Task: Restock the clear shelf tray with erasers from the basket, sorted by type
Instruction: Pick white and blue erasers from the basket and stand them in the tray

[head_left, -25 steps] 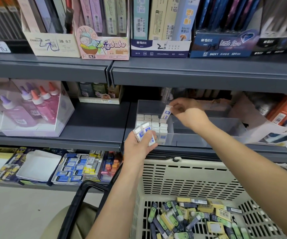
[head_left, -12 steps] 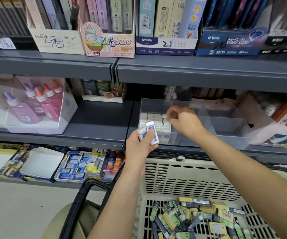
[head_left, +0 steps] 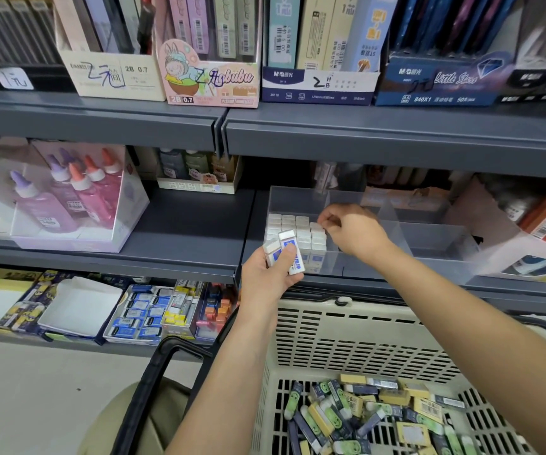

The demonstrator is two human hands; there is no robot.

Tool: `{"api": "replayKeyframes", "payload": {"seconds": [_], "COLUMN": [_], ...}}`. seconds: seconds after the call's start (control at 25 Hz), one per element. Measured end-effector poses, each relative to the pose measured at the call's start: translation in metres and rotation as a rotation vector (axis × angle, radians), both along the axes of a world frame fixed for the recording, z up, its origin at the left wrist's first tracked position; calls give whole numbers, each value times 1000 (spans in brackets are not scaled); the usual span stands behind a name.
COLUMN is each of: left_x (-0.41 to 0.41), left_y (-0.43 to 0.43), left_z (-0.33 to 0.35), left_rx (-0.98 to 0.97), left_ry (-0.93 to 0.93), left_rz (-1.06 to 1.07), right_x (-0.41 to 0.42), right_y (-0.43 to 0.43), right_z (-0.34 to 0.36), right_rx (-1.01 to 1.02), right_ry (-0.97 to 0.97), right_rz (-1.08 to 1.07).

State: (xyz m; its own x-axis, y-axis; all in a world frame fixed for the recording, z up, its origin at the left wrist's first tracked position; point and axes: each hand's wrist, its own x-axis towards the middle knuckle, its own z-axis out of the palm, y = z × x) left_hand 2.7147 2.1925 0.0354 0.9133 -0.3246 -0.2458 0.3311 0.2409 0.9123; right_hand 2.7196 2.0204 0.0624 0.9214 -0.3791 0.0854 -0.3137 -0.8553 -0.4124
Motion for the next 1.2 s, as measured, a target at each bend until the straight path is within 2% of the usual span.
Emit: {"api": "replayKeyframes", "payload": {"seconds": [0.08,0.16,0.24,0.36,0.44,0.56,0.68,0.8,1.2], "left_x": [0,0,0,-3,-3,-1,-1,-3,-3], "left_y": [-1,-2,-3,-3,-4,-5,-5,-4,-1], "left_z": [0,0,0,0,1,5,6,6,8], "left_rx": [16,51,90,119,104,-13,13,55,42], "left_ry": [2,-9,-40,-96,-114,-16,-36,-88,-64], "left_rz": [-11,-27,-57,-114,-116,-38,-31,-36,-32], "right_x": [-3,-9,-19,-33,-36,-32,-19,-8,-8], "right_y": [0,4,13,27,23,2,-15,-20,-17], "right_z": [3,9,14,19,24,32,31,23,11], "right_rx": [-60,-55,90,241,297,388,372,318,99], "right_ry": [-4,-89,-171,-103,-78,-189,-293,-314,-204], "right_rz": [27,85,173,296,290,150,0,-76,29]}}
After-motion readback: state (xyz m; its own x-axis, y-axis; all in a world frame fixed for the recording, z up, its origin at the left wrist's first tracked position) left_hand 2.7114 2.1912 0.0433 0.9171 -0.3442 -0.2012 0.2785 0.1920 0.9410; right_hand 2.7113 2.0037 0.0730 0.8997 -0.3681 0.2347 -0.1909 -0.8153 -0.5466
